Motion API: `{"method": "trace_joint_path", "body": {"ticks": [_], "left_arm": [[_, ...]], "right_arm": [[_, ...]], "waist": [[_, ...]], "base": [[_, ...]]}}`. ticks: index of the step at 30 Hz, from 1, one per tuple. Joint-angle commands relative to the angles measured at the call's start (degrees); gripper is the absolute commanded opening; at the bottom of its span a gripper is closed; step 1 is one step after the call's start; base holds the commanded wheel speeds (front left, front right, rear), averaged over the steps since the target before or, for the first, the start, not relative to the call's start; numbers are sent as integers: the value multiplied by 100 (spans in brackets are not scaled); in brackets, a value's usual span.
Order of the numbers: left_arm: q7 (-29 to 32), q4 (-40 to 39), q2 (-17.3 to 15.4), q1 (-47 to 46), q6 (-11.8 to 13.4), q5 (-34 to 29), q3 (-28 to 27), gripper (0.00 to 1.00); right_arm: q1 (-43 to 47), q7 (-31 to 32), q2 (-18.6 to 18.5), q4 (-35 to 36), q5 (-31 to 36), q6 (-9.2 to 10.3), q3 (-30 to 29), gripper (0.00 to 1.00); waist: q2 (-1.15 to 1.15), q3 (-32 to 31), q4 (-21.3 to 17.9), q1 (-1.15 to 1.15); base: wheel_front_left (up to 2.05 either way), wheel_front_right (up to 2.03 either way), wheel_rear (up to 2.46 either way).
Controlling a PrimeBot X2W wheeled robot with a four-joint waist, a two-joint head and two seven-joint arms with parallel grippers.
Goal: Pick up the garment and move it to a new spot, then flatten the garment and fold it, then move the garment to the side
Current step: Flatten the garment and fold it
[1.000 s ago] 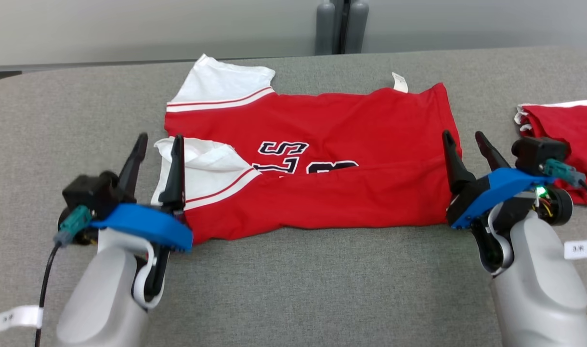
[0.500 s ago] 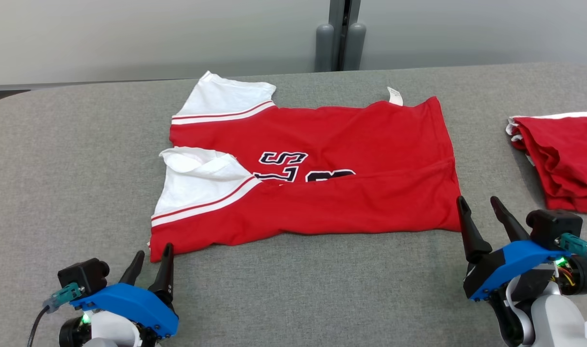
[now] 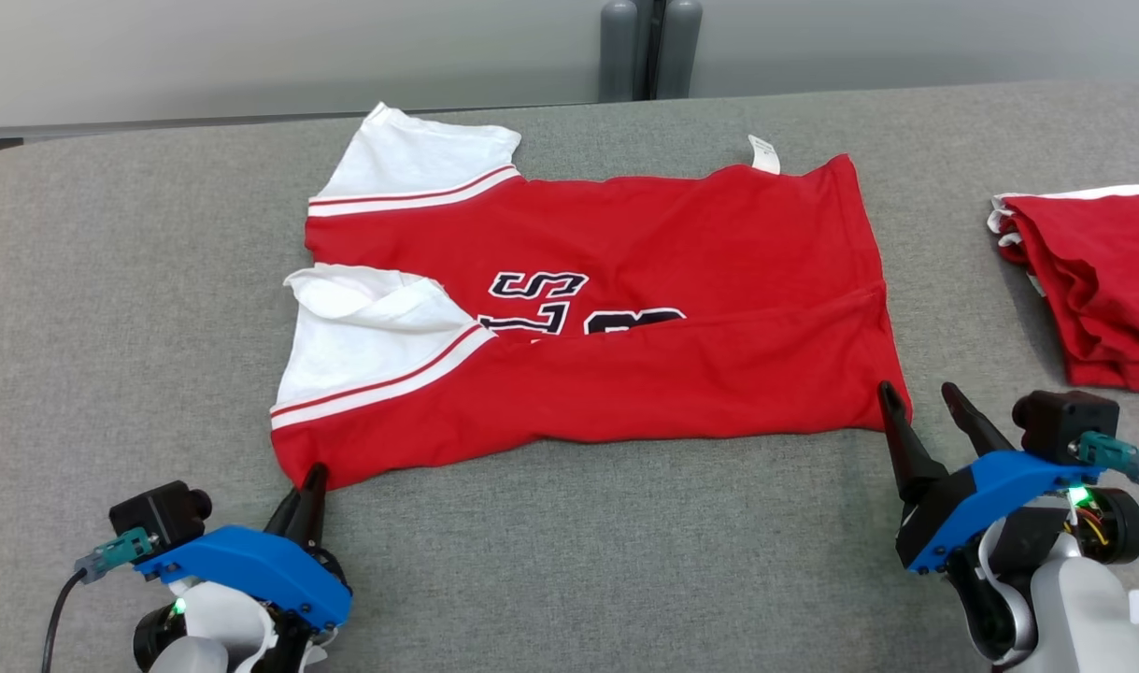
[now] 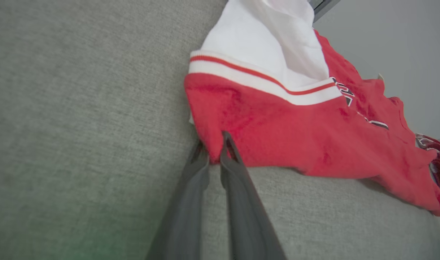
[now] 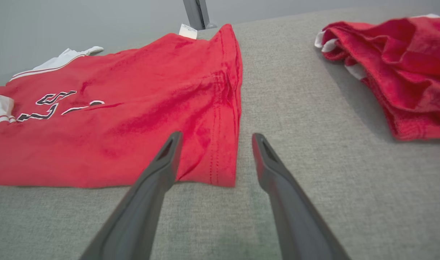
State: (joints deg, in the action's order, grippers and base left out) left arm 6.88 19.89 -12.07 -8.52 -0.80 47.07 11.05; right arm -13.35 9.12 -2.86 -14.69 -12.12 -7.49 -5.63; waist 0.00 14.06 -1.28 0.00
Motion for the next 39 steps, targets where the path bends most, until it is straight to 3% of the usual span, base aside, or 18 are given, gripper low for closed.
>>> {"method": "trace_joint_path", "body": {"ticks": [1, 11, 12, 13, 15, 24, 33, 39], "left_arm": [[-44, 7, 18, -86, -42, -29, 22, 0], [-441, -35, -51, -265, -107, -293, 96, 0], [-472, -65, -57, -270, -111, -302, 106, 0], [-507, -97, -60, -276, -112, -323, 116, 0], [-550, -163, -64, -280, -156, -338, 145, 0], [-680, -908, -285, -105, -147, -609, 241, 0], [-68, -2481, -782, 1256, 258, -690, 349, 0], [83, -2786, -813, 2179, 446, -458, 347, 0]], "right_arm": [[-119, 10, -5, -93, 3, -1, -19, 100], [-618, -47, -6, -1370, -52, -1, -66, 100], [-659, -62, -5, -1495, -41, -1, -57, 78], [-702, -113, -4, -1613, -84, -1, -39, 42], [-785, -241, 0, -1754, -197, -1, 35, 0], [-612, -698, -10, -1426, -528, -1, 34, 0], [895, -12, -10, 220, -553, -1, -52, 0], [1845, 340, -9, 860, -691, -1, -177, 0]], "waist": [[0, 19, 17, 0], [0, 63, 168, 0], [0, 60, 179, 0], [0, 55, 192, 0], [0, 35, 206, 0], [0, -293, 137, 0], [0, -498, 42, 0], [0, -508, 12, 0]], "base": [[0, 0, 0], [0, 0, 0], [0, 0, 0], [0, 0, 0], [0, 0, 0], [0, 0, 0], [0, 0, 0], [0, 0, 0]]}}
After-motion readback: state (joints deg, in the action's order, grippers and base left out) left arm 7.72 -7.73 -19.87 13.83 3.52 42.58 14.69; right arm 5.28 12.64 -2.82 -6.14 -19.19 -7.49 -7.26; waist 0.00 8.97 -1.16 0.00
